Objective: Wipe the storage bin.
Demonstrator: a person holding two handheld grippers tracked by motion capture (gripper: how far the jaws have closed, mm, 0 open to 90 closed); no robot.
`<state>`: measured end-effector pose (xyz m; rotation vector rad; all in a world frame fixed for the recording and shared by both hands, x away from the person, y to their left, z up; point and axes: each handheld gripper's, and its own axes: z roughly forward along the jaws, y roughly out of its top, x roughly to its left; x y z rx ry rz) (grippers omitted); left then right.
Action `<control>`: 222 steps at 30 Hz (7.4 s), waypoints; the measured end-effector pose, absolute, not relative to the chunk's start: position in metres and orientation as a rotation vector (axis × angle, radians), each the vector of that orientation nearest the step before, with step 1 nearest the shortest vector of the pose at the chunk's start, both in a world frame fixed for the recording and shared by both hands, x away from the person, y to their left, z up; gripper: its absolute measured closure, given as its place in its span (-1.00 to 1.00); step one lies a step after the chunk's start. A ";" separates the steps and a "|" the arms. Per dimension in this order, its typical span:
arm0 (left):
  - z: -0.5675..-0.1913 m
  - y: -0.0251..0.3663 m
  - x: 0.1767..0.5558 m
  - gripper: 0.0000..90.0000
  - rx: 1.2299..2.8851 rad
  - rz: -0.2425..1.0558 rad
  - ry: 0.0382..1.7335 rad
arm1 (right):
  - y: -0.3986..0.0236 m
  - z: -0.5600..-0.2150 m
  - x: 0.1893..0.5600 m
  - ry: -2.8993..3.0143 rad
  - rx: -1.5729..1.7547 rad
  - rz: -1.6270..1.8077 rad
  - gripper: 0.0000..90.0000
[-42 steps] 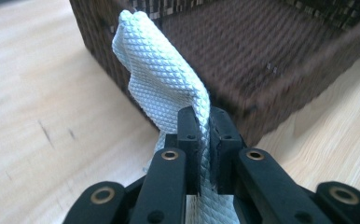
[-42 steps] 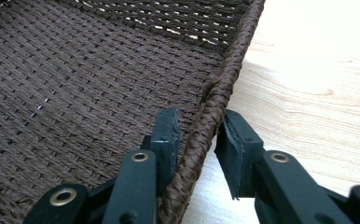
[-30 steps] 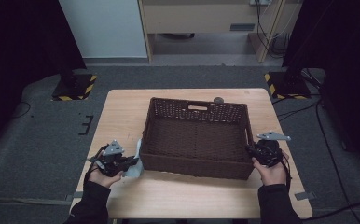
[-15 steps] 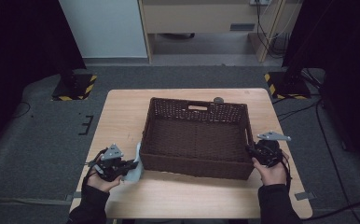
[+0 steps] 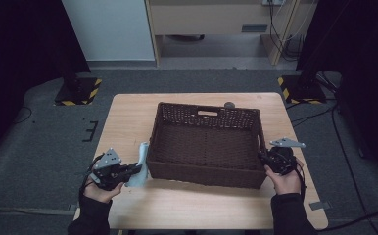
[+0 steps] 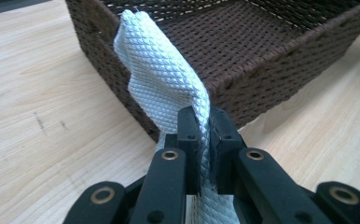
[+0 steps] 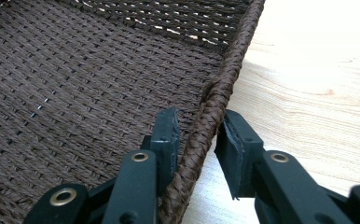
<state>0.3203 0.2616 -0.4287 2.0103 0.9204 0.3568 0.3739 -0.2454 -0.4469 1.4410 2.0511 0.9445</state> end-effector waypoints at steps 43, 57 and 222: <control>-0.461 0.284 0.335 0.86 2.037 0.418 1.170 | -0.246 -0.447 0.374 2.048 1.443 0.952 0.53; -0.486 0.326 0.352 0.85 2.003 0.507 1.442 | -0.246 -0.448 0.374 2.047 1.442 0.950 0.52; -0.432 0.207 0.359 0.38 1.914 0.545 1.107 | -0.247 -0.423 0.359 1.930 1.439 0.998 0.08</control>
